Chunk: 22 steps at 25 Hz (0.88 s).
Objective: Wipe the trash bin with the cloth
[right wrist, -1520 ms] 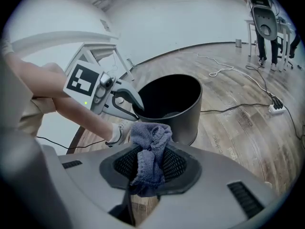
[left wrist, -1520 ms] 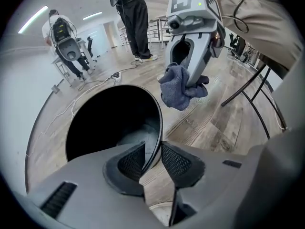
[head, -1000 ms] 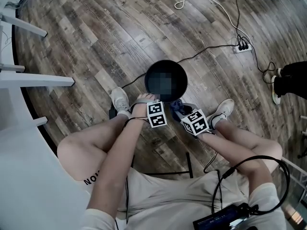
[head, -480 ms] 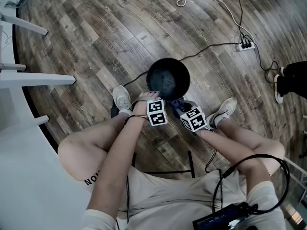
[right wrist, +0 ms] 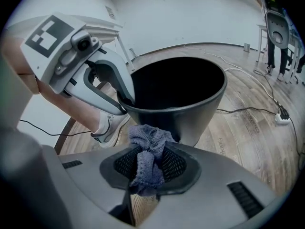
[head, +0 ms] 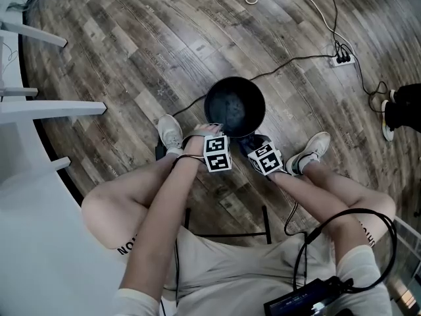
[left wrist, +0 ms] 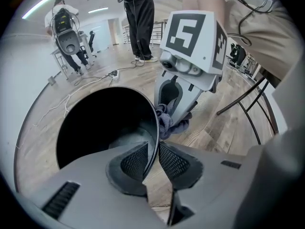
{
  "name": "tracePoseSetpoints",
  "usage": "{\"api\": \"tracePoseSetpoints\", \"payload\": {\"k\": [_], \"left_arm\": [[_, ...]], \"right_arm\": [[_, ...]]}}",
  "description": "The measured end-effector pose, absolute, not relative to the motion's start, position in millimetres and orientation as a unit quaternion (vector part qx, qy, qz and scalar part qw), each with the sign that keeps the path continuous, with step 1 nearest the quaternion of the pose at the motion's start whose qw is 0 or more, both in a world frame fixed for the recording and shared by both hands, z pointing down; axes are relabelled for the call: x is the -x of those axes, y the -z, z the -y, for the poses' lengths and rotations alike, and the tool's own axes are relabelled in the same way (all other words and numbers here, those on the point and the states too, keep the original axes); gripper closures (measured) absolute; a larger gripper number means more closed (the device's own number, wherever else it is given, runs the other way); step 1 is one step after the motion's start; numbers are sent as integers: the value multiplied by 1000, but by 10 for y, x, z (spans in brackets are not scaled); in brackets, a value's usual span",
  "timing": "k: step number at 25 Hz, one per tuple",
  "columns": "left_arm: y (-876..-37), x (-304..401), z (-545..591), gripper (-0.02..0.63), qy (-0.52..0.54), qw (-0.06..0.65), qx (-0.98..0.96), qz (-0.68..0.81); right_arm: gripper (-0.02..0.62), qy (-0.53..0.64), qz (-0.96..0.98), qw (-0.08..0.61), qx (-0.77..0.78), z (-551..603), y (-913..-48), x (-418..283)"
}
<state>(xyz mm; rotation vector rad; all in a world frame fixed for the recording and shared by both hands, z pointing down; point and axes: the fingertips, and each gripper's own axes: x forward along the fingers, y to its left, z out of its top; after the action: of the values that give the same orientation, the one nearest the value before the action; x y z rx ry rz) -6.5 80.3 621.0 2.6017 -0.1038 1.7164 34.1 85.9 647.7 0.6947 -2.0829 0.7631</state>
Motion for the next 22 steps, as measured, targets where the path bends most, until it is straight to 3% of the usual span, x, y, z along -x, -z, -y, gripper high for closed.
{"api": "tracePoseSetpoints", "payload": {"k": [22], "left_arm": [[-6127,53,-819,546,-529,24,-848,38]], "right_arm": [[492,-307,792,434,-301,-760,-7712,-402]]}}
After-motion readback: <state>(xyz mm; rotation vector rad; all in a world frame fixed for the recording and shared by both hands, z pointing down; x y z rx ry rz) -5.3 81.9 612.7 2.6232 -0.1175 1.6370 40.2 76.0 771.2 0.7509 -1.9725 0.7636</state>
